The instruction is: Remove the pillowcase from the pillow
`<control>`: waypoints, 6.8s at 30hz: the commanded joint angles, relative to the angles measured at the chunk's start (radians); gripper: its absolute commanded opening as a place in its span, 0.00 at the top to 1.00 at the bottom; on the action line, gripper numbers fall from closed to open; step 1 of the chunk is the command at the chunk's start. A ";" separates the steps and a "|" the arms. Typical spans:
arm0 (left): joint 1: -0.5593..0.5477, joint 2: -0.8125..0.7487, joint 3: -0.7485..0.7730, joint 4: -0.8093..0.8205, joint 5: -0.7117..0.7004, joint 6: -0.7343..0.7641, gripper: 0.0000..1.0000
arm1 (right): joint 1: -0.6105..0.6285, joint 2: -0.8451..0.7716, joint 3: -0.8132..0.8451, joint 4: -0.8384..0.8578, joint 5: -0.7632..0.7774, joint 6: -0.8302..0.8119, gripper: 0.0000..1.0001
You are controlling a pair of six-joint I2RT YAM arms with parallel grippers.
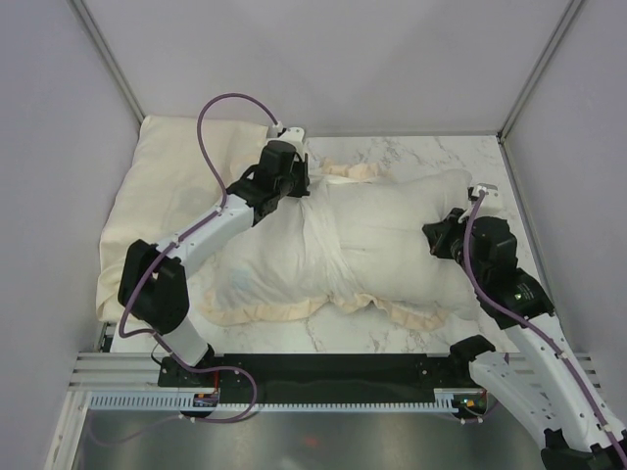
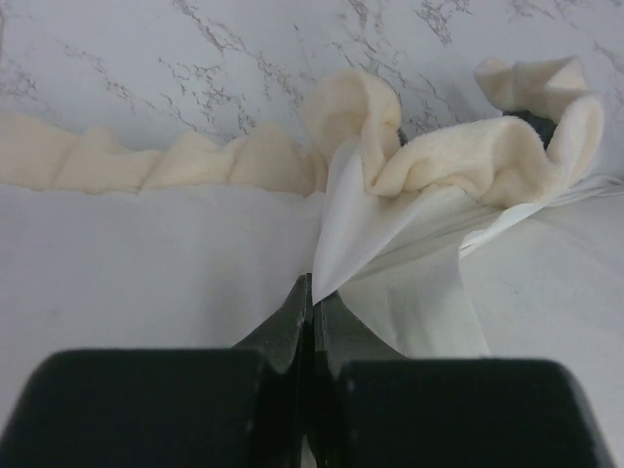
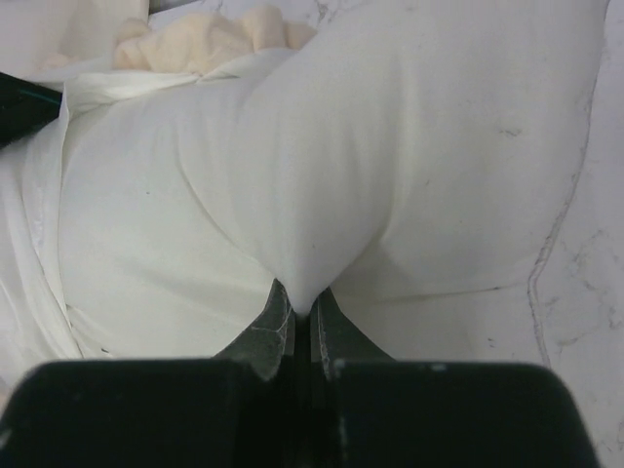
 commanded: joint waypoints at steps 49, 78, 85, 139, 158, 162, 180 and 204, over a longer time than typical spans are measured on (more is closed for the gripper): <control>-0.323 -0.363 -0.344 -0.123 -0.246 -0.133 0.10 | -0.129 0.330 0.016 0.197 0.187 -0.077 1.00; -0.042 -0.595 -0.413 -0.207 -0.334 -0.097 0.98 | -0.286 0.363 0.302 0.106 0.232 -0.216 1.00; -0.015 -0.610 -0.402 -0.218 -0.383 -0.083 0.98 | -0.392 0.350 0.359 0.077 0.195 -0.237 1.00; -0.237 -0.438 -0.393 -0.058 -0.288 -0.066 0.18 | 0.240 0.577 0.014 0.175 0.135 0.057 1.00; -0.420 -0.334 -0.474 -0.057 -0.228 -0.273 0.11 | 0.240 0.633 0.207 0.226 0.097 0.069 1.00; -0.420 -0.239 -0.439 -0.035 -0.288 -0.272 0.09 | 0.240 0.593 0.166 0.244 0.068 0.091 1.00; -0.254 -0.326 -0.493 -0.023 -0.412 -0.200 0.98 | 0.240 0.400 0.140 0.109 0.170 0.033 1.00; 0.214 -0.387 -0.402 0.034 -0.233 -0.126 0.98 | 0.239 0.171 0.283 -0.225 0.359 -0.060 1.00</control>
